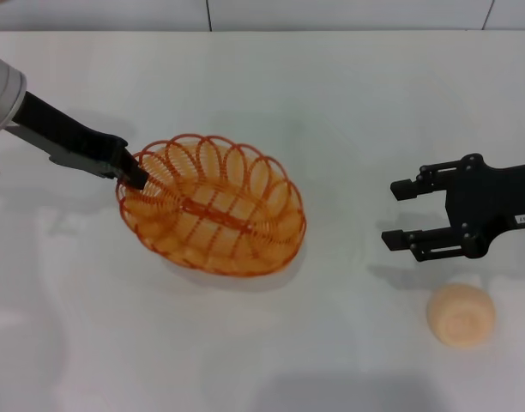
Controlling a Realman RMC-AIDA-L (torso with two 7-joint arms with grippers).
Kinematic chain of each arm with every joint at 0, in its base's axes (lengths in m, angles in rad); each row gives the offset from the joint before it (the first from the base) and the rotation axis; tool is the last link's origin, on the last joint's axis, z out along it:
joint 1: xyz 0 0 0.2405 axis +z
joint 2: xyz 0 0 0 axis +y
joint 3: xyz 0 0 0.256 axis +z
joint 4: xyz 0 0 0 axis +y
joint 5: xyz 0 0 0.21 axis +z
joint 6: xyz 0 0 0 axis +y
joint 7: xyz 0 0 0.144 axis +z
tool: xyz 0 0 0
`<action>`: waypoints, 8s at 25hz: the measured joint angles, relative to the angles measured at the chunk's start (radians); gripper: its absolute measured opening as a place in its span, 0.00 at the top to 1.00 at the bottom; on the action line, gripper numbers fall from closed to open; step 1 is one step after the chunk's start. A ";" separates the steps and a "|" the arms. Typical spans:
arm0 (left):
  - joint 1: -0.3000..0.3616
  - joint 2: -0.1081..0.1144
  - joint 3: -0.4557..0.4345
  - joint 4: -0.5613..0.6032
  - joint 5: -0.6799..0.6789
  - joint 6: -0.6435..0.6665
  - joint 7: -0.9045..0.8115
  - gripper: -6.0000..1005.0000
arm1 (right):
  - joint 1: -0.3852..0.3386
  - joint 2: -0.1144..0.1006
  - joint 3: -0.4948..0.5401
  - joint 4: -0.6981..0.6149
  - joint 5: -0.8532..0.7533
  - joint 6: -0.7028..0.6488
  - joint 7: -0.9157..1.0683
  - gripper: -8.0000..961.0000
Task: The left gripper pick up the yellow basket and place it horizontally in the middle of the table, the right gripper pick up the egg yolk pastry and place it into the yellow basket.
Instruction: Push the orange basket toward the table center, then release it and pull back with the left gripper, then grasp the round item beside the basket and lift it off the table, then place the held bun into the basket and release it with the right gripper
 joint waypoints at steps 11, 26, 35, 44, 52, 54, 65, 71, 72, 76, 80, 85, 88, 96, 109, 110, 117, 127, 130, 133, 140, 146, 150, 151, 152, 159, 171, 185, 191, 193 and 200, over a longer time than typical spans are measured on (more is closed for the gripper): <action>0.038 -0.009 -0.058 -0.017 -0.067 -0.048 -0.173 0.90 | 0.005 0.000 0.000 -0.001 0.000 0.000 -0.004 0.30; -0.007 -0.044 -0.041 -0.189 -0.064 -0.140 -0.212 0.87 | 0.006 -0.002 0.022 -0.018 0.027 -0.021 -0.019 0.30; -0.025 -0.048 0.030 -0.203 -0.061 -0.180 -0.246 0.86 | 0.000 -0.002 0.037 -0.018 0.029 -0.038 -0.020 0.31; -0.021 -0.049 0.038 -0.247 -0.061 -0.238 -0.244 0.84 | 0.003 -0.002 0.038 -0.018 0.029 -0.047 -0.022 0.31; -0.020 -0.053 0.038 -0.262 -0.070 -0.250 -0.244 0.83 | 0.006 -0.003 0.038 -0.018 0.029 -0.051 -0.023 0.31; -0.022 -0.053 0.038 -0.270 -0.070 -0.254 -0.243 0.83 | 0.005 -0.003 0.038 -0.018 0.029 -0.051 -0.023 0.31; -0.023 -0.063 0.038 -0.273 -0.070 -0.263 -0.240 0.81 | -0.001 -0.003 0.038 -0.018 0.029 -0.057 -0.024 0.31; -0.017 -0.067 0.038 -0.274 -0.072 -0.263 -0.240 0.80 | -0.002 -0.002 0.038 -0.018 0.029 -0.060 -0.031 0.31; -0.017 -0.069 0.038 -0.274 -0.073 -0.263 -0.240 0.79 | -0.002 -0.002 0.038 -0.018 0.029 -0.060 -0.031 0.31; -0.017 -0.076 0.038 -0.274 -0.073 -0.259 -0.240 0.79 | -0.001 -0.002 0.038 -0.018 0.029 -0.060 -0.032 0.31; -0.016 -0.077 0.037 -0.274 -0.080 -0.258 -0.238 0.78 | -0.001 -0.002 0.038 -0.018 0.029 -0.060 -0.033 0.31; 0.002 -0.074 0.038 -0.274 -0.127 -0.257 -0.216 0.74 | -0.002 -0.002 0.038 -0.018 0.029 -0.060 -0.033 0.31; 0.012 -0.065 0.036 -0.274 -0.157 -0.252 -0.205 0.62 | -0.002 -0.002 0.038 -0.018 0.029 -0.060 -0.033 0.31; 0.022 -0.047 0.032 -0.242 -0.222 -0.216 -0.148 0.37 | -0.003 -0.002 0.040 -0.018 0.029 -0.060 -0.032 0.31; 0.046 -0.042 0.030 -0.143 -0.312 -0.285 0.148 0.12 | -0.005 0.000 0.052 -0.013 0.029 -0.060 -0.014 0.31; 0.048 -0.041 0.029 -0.137 -0.319 -0.286 0.191 0.12 | -0.005 0.000 0.052 -0.012 0.028 -0.059 -0.011 0.31; 0.055 -0.027 0.036 -0.094 -0.342 -0.243 0.448 0.13 | -0.005 -0.001 0.048 -0.027 -0.052 -0.061 0.054 0.31; 0.098 -0.026 0.126 0.021 -0.311 -0.084 0.635 0.13 | 0.000 -0.001 0.020 -0.113 -0.206 -0.093 0.184 0.31; 0.117 -0.032 0.141 0.048 -0.315 -0.077 0.653 0.13 | 0.000 0.000 0.011 -0.132 -0.228 -0.108 0.210 0.32; 0.125 -0.033 0.142 0.052 -0.316 -0.064 0.673 0.13 | -0.002 -0.001 0.000 -0.141 -0.247 -0.125 0.242 0.33; 0.127 -0.034 0.143 0.059 -0.317 -0.033 0.693 0.13 | -0.003 -0.001 -0.021 -0.151 -0.325 -0.157 0.299 0.35; 0.124 -0.038 0.143 0.060 -0.318 -0.025 0.693 0.13 | -0.003 0.000 -0.035 -0.140 -0.371 -0.143 0.310 0.37; 0.125 -0.039 0.143 0.060 -0.319 -0.024 0.690 0.13 | -0.004 0.000 -0.040 -0.132 -0.391 -0.139 0.310 0.38; 0.124 -0.040 0.143 0.060 -0.319 -0.023 0.689 0.13 | -0.005 0.000 -0.041 -0.126 -0.393 -0.138 0.311 0.39; 0.124 -0.042 0.143 0.060 -0.320 -0.023 0.689 0.13 | -0.005 0.000 -0.043 -0.123 -0.393 -0.135 0.311 0.39; 0.123 -0.047 0.143 0.060 -0.321 -0.022 0.688 0.13 | -0.006 0.000 -0.070 -0.108 -0.404 -0.108 0.310 0.41; 0.126 -0.047 0.143 0.060 -0.320 -0.022 0.688 0.13 | 0.004 0.001 -0.086 -0.103 -0.406 -0.094 0.311 0.69; 0.141 -0.044 0.137 0.060 -0.319 -0.025 0.704 0.13 | 0.025 0.002 -0.086 -0.242 -0.328 -0.117 0.379 0.81; 0.149 -0.046 0.137 0.060 -0.329 -0.023 0.719 0.13 | 0.088 0.009 -0.138 -0.222 -0.287 -0.063 0.389 0.87; 0.151 -0.046 0.139 0.060 -0.334 -0.023 0.721 0.13 | 0.106 0.009 -0.178 -0.207 -0.286 -0.018 0.390 0.90; 0.154 -0.046 0.138 0.060 -0.335 -0.022 0.731 0.13 | 0.132 0.010 -0.258 -0.157 -0.267 0.132 0.392 0.94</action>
